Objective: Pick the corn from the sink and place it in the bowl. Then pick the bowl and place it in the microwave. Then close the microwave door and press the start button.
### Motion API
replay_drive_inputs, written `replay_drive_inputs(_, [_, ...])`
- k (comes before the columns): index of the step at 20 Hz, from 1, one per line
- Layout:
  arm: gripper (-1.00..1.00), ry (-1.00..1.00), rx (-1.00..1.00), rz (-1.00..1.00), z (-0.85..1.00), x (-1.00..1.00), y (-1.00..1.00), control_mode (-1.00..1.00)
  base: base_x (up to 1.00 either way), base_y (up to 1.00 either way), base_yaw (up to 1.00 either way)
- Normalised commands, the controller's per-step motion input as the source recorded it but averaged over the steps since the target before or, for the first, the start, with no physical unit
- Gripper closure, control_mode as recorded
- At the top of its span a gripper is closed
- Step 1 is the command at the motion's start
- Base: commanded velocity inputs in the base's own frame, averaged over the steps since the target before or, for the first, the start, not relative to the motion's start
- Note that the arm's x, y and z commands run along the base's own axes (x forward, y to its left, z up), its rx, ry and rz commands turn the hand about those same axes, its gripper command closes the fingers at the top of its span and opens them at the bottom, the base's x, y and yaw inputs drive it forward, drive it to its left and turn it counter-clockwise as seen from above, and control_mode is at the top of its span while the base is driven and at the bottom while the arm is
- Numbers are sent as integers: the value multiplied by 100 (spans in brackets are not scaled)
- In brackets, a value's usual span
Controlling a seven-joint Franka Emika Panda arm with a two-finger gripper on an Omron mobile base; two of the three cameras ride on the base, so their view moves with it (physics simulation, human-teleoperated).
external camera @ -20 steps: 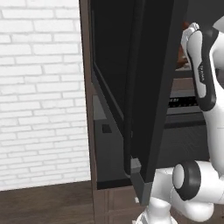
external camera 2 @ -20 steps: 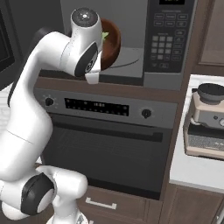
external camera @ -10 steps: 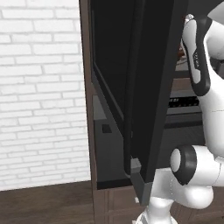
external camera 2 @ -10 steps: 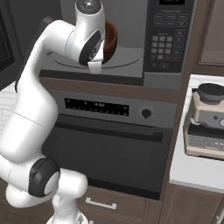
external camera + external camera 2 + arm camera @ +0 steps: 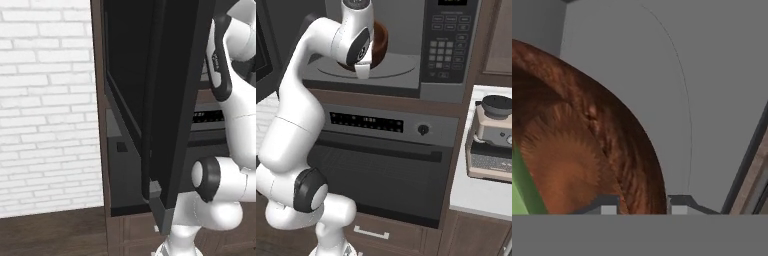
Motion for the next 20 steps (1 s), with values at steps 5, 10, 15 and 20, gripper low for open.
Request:
replay_drive_inputs(5, [-100, -3, 0, -2, 0, 2, 3, -100, 0, 0, 0])
replay_drive_inputs(10, [-100, -12, 0, -3, 9, 0, 3, -100, 0, 0, 0])
replay_drive_inputs(15, [-100, -12, 0, -4, 10, -13, 0, -100, 0, 0, 0])
replay_drive_inputs(20, [-100, -6, 0, -2, -11, -64, 1, -100, 0, 0, 0])
